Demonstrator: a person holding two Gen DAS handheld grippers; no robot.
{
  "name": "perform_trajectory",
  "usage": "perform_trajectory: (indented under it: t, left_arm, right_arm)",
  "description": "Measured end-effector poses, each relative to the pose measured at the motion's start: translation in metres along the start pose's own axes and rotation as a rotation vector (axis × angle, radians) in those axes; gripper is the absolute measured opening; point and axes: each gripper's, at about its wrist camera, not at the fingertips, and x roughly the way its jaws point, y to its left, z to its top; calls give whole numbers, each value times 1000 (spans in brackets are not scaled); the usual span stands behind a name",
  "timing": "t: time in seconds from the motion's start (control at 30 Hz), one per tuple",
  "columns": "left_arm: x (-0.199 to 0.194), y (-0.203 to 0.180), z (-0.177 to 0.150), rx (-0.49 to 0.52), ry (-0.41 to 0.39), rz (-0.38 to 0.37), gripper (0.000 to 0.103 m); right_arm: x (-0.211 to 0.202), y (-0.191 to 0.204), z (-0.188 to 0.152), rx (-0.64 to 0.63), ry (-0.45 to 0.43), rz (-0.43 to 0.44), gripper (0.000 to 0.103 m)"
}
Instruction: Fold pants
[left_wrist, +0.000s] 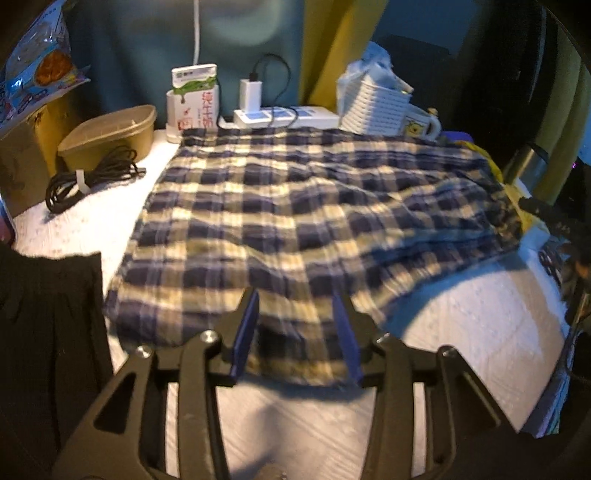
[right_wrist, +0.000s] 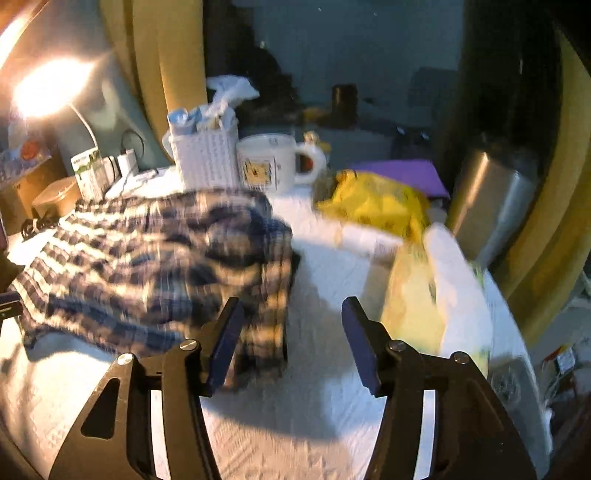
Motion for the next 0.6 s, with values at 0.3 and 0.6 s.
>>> perform_trajectory:
  t: [0.3, 0.6]
  left_arm:
    - [21, 41, 23, -37, 5, 41, 44]
    - [51, 69, 36, -51, 64, 70, 44]
  right_arm:
    - [68, 33, 48, -47, 32, 90, 58]
    - [160, 39, 70, -12, 233, 63, 58]
